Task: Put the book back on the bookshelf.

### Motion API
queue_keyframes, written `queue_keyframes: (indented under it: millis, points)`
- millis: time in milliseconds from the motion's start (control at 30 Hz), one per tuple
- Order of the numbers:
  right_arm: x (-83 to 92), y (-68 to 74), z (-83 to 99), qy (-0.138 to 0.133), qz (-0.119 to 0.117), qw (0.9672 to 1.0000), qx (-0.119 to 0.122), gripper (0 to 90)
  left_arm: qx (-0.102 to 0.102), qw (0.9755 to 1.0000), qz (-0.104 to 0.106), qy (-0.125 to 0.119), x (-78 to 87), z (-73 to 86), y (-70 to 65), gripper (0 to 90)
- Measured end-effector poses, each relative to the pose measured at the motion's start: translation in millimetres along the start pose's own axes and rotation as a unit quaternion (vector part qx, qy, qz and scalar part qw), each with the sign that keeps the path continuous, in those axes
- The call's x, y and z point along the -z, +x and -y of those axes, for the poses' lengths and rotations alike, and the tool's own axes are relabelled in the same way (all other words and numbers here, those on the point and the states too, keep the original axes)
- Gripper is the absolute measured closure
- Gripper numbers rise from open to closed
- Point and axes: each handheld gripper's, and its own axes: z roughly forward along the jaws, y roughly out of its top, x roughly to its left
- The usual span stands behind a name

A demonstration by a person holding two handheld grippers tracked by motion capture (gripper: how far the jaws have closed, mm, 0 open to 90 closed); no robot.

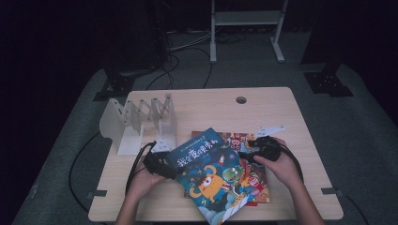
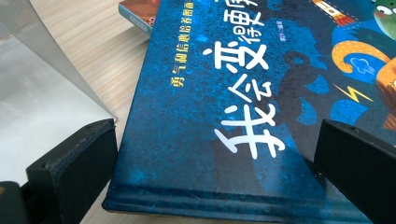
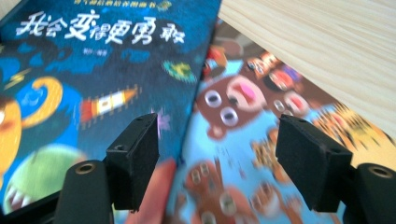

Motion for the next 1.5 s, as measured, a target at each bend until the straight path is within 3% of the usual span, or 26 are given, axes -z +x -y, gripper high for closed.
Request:
queue_keyframes:
  millis: [333, 767, 1100, 1367, 1500]
  points:
    - [40.5, 5.6, 36.6, -0.008, 0.013, 0.9999, -0.001, 28.6, 0.001, 1.0000, 0.002, 0.003, 1.2, 0.6, 0.6, 0.0]
    - [71.5, 16.7, 79.5, -0.001, 0.017, 0.9998, -0.011, 27.7, 0.004, 1.0000, 0.003, 0.005, 1.9, 1.3, 1.0, 0.0]
    - [68.8, 31.7, 88.6, 0.011, 0.005, 0.9999, 0.006, 25.1, 0.008, 0.9999, 0.006, 0.003, 2.0, 1.9, 1.3, 0.0]
    - [66.8, 28.5, 87.6, 0.003, 0.018, 0.9998, 0.002, 26.4, 0.006, 0.9998, 0.014, 0.009, 2.9, 2.7, 1.9, 0.0]
    - [63.6, 19.7, 83.0, 0.004, 0.025, 0.9997, -0.001, 26.4, 0.008, 0.9997, 0.021, 0.012, 2.7, 2.8, 1.2, 0.0]
